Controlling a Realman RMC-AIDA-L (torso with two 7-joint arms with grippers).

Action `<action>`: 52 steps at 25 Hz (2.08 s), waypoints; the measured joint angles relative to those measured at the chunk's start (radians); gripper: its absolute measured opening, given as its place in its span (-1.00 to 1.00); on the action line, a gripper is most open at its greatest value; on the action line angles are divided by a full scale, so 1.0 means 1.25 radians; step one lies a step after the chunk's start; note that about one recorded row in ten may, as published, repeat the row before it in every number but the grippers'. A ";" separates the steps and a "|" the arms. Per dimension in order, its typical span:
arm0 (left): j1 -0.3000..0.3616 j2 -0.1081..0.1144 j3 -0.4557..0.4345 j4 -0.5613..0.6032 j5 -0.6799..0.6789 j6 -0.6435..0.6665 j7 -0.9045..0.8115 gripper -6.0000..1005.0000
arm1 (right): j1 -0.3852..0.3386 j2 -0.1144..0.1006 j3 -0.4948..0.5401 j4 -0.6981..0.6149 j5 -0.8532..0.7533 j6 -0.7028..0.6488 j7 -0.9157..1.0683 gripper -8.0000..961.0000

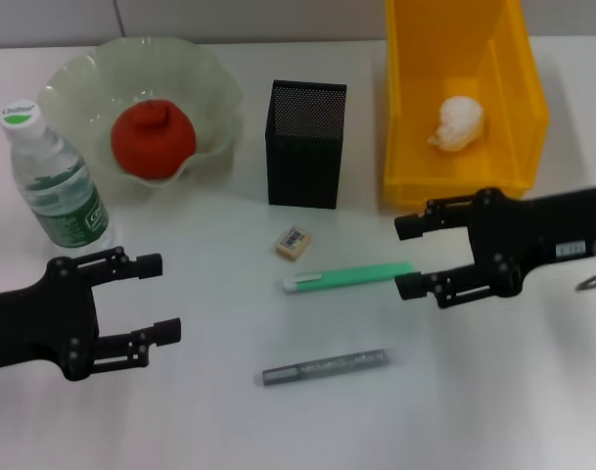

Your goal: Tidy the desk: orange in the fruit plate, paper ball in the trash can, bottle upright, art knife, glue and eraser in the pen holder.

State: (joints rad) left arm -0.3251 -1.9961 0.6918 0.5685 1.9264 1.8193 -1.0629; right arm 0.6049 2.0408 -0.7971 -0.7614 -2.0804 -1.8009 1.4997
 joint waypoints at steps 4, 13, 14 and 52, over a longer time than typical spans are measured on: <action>0.006 0.000 -0.002 -0.041 0.007 -0.042 0.068 0.54 | 0.047 -0.007 -0.016 -0.040 -0.051 -0.020 0.070 0.61; 0.001 0.003 0.000 -0.066 0.082 -0.095 0.113 0.54 | 0.187 -0.005 -0.114 -0.085 -0.178 -0.024 0.173 0.61; 0.007 0.009 -0.004 -0.066 0.089 -0.096 0.114 0.54 | 0.199 -0.004 -0.128 -0.085 -0.184 -0.019 0.180 0.61; 0.057 0.042 -0.124 -0.069 0.083 -0.033 0.124 0.53 | 0.332 0.041 -0.591 0.028 -0.148 0.373 0.270 0.61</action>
State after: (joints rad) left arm -0.2532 -1.9436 0.5373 0.4818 2.0303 1.7785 -0.9081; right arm 1.0204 2.0924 -1.5354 -0.7265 -2.2656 -1.3351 1.8372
